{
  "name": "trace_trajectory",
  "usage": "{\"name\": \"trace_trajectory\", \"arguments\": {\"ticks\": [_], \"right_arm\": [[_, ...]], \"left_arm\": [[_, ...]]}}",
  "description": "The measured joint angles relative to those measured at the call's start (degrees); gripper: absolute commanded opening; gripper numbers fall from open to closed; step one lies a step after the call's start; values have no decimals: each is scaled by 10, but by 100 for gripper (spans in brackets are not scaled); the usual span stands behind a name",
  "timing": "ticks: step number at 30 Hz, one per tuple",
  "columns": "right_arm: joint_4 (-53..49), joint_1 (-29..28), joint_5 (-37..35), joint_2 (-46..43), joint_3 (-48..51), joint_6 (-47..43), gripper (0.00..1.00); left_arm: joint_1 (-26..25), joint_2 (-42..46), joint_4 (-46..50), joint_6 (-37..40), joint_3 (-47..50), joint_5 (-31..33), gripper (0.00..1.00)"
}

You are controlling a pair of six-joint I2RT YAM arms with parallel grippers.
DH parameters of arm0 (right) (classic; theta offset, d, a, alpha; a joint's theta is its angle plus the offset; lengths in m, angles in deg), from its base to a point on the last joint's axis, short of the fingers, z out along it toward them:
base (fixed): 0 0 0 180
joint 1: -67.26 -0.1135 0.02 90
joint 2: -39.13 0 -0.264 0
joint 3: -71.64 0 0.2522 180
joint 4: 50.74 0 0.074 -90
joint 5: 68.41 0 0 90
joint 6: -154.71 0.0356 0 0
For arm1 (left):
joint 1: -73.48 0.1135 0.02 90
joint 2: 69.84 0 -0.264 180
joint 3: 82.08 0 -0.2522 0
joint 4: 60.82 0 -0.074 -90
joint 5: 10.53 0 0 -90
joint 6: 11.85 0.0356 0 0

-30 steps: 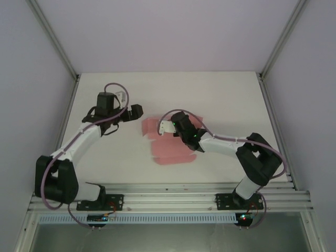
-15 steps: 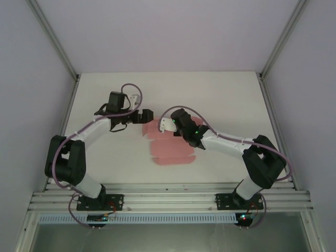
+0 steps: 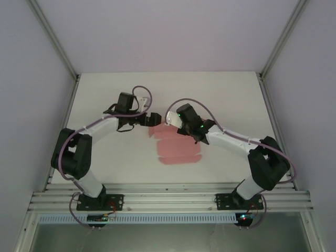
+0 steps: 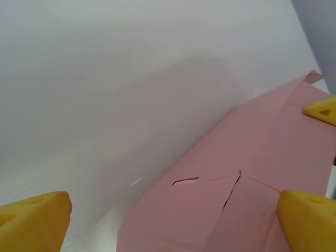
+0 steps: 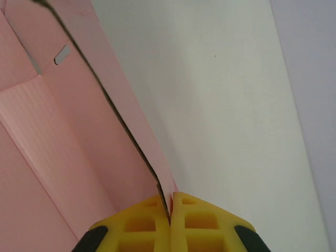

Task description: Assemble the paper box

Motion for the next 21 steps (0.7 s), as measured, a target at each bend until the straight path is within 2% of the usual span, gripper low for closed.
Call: {"name": "trace_trajectory", "arguments": {"ticks": [6,11,16,21], "right_arm": [[-33,16,42,-17,-1,14,0],[-121,55,165,-20,-53,-1,0],[-230,96,272,-21,-123,-23,0],[-306,105,330,-6,-183,-40,0]], "left_arm": [[-5,16,0,10,-6,-11,100],[10,70,23,47,-16,-28,100],[28,107,67,128,-48,-81,99],[26,108,119,207,-56,-139,100]]}}
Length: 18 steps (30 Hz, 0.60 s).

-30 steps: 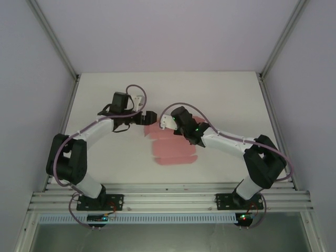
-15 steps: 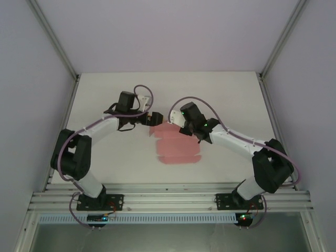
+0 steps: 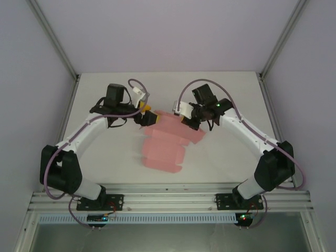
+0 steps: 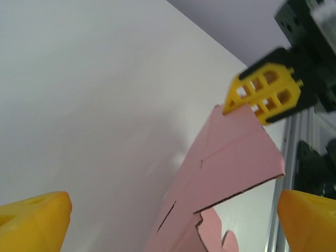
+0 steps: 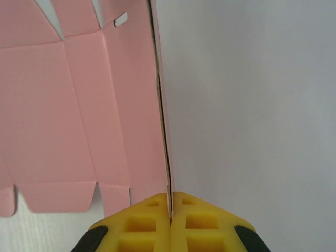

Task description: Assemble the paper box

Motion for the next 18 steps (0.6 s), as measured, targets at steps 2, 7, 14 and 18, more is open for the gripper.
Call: {"name": "trace_trajectory", "arguments": {"ticks": [2,7,14,18], "right_arm": [[-22,0,15,11,-11,-7,0],[-66,0,27,38,-29,-19,0],[-94,1,28,57,-66,-19,0],[-99,3,27,72,-86,-17,0]], "left_arm": [[-1,-4,26,28,-12,-6,96],[-2,-27,67,85,-70,-6,74],[-25,-48,117,157,-105,-9,46],[-35,-48,130,173,-104,-17,23]]}}
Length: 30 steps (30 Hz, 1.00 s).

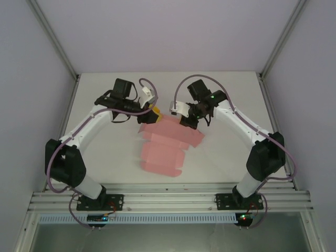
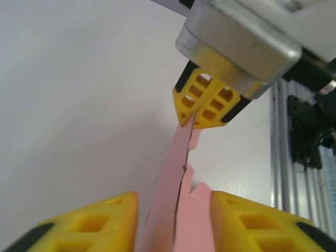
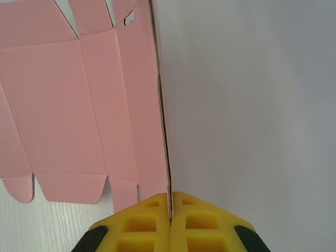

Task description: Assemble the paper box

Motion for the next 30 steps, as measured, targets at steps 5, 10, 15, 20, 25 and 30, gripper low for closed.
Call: {"name": "trace_trajectory", "arguments": {"ticks": [5,10,15,20,25,30], "right_arm": [[-2,-1,-11,6,-3,3,0],[0,-3,-35,9,-3,34,0],[13,-13,-83,16,-3,89,0],[18,-17,-110,23,-5,154,0],[32,-17,-126,23,-5,211,0],[64,-17,-126,18,9,247,0]], "left_arm": [[-6,4,-17,-13,10,17,4],[-32,10,-40,-43,10,94,0],[-71,10,-74,-104,8,215,0],[-117,10,-85,-112,3,324,0],[-165,10,-129,-148,16,454,12],[-182,10,-190,-207,53,495,18]]}}
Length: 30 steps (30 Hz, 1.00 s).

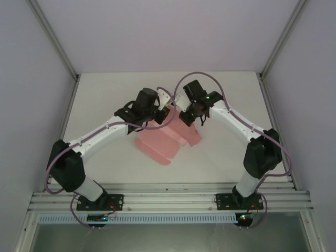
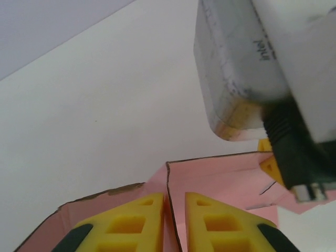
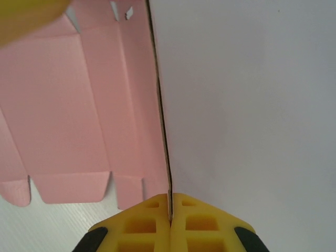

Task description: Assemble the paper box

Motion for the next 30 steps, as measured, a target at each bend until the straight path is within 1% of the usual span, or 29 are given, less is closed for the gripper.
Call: {"name": "trace_trajectory", "arguments": {"ticks": [1,2,5,6,9,10,12,13,14,15,16,17,22,24,27,29,30], "right_arm": [[7,0,1,-4,8,5,0],[14,0,2,-8,16,8,0],[23,0,7,-21,38,13,0],[25,1,13,-24,43,14,0],[42,9,37,-31,54,22,0],[49,12,43,-33,55,22,0],[64,17,48,-38,56,23,0],[71,19,49,-41,56,23,0],[76,19,49,-45,56,22,0],[81,19,49,-49,57,21,0],[86,19,47,-55,59,19,0],[88,19,47,-59,62,16,0],[91,25,47,-80,83,1,0],[92,30,48,-80,90,-5,0],[94,33,51,-80,101,-10,0],[94,35,53,-80,104,-11,0],[94,36,55,-80,104,-11,0]], "left_arm": [[-2,0,-11,-8,7,-2,18],[-4,0,-23,-14,14,-5,20],[-7,4,-64,-31,45,-32,31],[-7,7,-79,-37,57,-43,33],[-10,29,-108,-42,96,-83,37],[-12,35,-110,-45,105,-94,43],[-9,49,-110,-55,118,-112,62],[-5,58,-108,-63,125,-121,73],[3,68,-106,-72,132,-127,79],[18,84,-104,-84,141,-134,86],[35,100,-103,-92,150,-136,97],[54,120,-102,-98,161,-137,100],[151,232,-80,-139,211,-118,100],[190,257,-64,-159,217,-109,100],[252,261,-61,-179,224,-123,100],[283,251,-80,-189,244,-156,100],[290,240,-88,-193,251,-171,100]]}}
